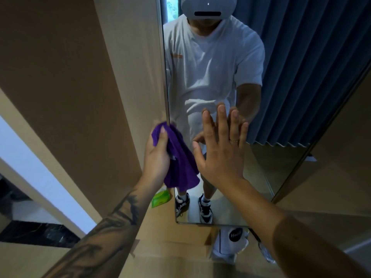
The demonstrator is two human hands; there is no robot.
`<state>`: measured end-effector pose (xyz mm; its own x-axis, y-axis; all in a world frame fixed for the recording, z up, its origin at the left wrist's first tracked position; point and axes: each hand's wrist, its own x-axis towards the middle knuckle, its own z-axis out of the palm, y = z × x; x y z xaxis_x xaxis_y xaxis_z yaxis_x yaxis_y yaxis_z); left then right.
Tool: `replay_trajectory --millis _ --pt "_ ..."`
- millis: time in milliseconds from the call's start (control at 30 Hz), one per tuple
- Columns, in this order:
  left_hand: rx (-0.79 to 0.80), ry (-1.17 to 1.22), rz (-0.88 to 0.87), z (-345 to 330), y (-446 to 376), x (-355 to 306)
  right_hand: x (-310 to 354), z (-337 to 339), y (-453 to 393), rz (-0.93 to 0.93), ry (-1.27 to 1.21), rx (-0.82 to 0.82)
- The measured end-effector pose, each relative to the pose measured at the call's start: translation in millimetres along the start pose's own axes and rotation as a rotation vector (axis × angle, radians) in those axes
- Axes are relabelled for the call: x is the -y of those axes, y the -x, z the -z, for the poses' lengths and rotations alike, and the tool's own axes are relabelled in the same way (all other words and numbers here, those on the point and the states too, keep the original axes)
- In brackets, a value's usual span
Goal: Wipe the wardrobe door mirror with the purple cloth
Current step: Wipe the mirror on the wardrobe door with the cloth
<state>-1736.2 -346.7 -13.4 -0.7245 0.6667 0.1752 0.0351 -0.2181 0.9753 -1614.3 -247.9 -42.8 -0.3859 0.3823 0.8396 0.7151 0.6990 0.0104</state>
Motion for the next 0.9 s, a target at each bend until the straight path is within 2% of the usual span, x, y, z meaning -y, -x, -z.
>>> replay_trajectory --millis 100,167,300,400,633,700,900 --pt "0.062 0.028 0.203 11 18 28 -1 1 -1 -0.003 0.007 0.0" --pt "0.043 0.083 0.229 9 17 19 -1 1 -2 -0.003 0.007 0.003" --pt "-0.068 0.172 0.063 -3 -3 -34 0 0 -1 -0.003 -0.001 0.005" --pt "-0.045 0.187 -0.022 -7 -10 -46 2 -1 -1 -0.015 -0.007 0.005" --pt "0.031 -0.036 0.102 1 16 33 2 1 -1 0.0 0.014 0.013" --pt "0.016 0.017 0.13 0 15 23 2 1 -1 0.003 0.023 0.022" --pt "-0.039 0.165 0.042 -9 -8 -46 4 0 -1 -0.01 0.012 0.046"
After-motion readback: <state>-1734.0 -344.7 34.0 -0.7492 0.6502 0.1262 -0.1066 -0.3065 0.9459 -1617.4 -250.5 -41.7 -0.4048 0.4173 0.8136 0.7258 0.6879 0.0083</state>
